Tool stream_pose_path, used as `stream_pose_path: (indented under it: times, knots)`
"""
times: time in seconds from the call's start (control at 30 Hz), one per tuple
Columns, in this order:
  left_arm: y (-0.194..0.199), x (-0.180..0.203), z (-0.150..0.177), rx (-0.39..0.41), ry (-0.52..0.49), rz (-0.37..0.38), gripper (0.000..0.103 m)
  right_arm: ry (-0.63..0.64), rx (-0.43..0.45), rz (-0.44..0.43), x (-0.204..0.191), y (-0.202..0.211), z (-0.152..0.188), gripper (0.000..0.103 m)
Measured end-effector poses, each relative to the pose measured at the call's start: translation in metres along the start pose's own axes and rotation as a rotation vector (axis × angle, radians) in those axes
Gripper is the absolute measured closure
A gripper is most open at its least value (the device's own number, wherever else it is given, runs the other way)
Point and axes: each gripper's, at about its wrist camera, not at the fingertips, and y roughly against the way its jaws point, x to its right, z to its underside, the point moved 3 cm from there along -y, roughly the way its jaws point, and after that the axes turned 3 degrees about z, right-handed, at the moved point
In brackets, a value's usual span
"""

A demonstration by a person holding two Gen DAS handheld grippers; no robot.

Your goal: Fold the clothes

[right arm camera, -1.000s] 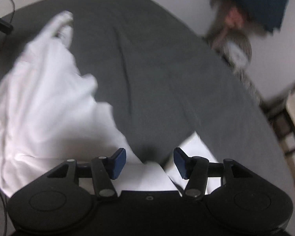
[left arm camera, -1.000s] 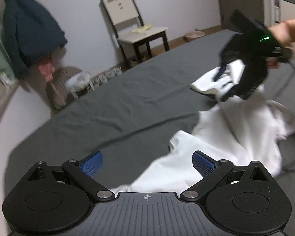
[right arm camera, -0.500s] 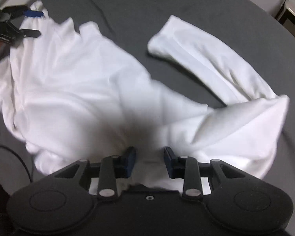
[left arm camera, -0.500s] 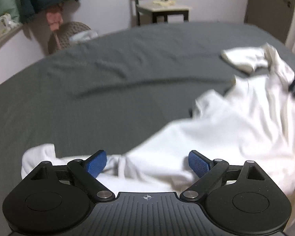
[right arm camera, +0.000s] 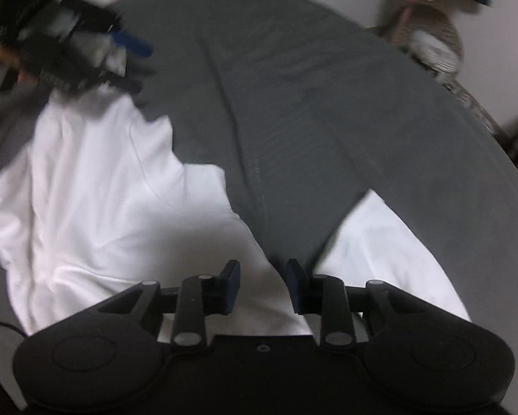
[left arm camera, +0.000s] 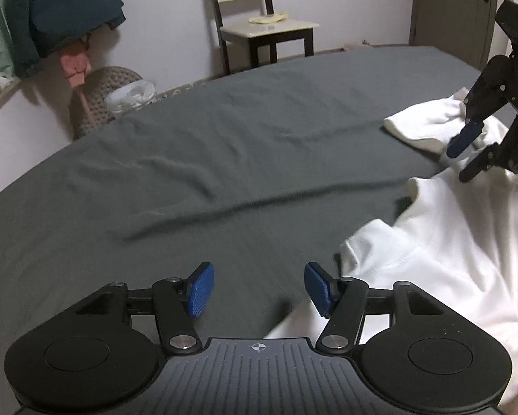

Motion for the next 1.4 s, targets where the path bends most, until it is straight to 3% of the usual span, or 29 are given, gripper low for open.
stream_pose_path:
  times: [0.07,0.1,0.2,0.27,0.33,0.43,0.6,0.87,0.9,0.93,1.0,1.13,1.3,1.4]
  knots:
    - [-0.004,-0.003,0.000,-0.009,0.021,0.040,0.051,0.037,-0.022,-0.009,-0.003,-0.010,-0.004,0.081]
    - [-0.006,-0.004,0.001,-0.021,0.033,0.073,0.061,0.052,-0.030,-0.006,-0.004,-0.013,-0.005,0.081]
    - [-0.015,0.001,0.010,-0.078,-0.007,0.113,0.064,0.081,-0.031,-0.006,-0.007,-0.019,-0.002,0.085]
    - [-0.016,0.008,0.019,-0.110,-0.061,0.146,0.073,0.106,0.002,0.006,-0.013,-0.013,0.006,0.095]
    - [-0.011,0.010,0.024,-0.100,-0.066,0.157,0.080,0.132,0.035,0.018,-0.018,-0.007,0.014,0.096]
    - [0.000,0.017,0.034,-0.102,-0.133,0.179,0.087,0.171,0.085,0.035,-0.026,0.002,0.026,0.097]
    - [0.019,0.024,0.042,-0.091,-0.196,0.185,0.086,0.207,0.100,0.042,-0.040,0.016,0.053,0.097]
    - [0.022,0.015,0.021,-0.075,-0.103,0.176,0.076,0.155,0.091,0.080,-0.042,0.015,0.054,0.096]
    - [0.021,0.015,0.018,-0.068,-0.089,0.180,0.066,0.147,0.088,0.077,-0.042,0.015,0.051,0.096]
    - [0.021,0.013,0.018,-0.066,-0.080,0.181,0.047,0.140,0.086,0.073,-0.041,0.014,0.049,0.095]
    - [0.019,0.014,0.016,-0.065,-0.061,0.199,0.027,0.120,0.087,0.064,-0.038,0.013,0.044,0.093]
    - [0.010,0.015,0.019,-0.092,-0.042,0.261,0.027,0.036,0.099,0.018,-0.023,0.010,0.038,0.081]
    - [-0.003,0.024,0.032,-0.140,-0.065,0.270,0.028,-0.071,0.127,-0.015,-0.004,0.004,0.034,0.078]
    - [0.000,0.031,0.038,-0.090,-0.054,0.299,0.028,-0.169,0.160,-0.055,0.005,0.001,0.034,0.076]
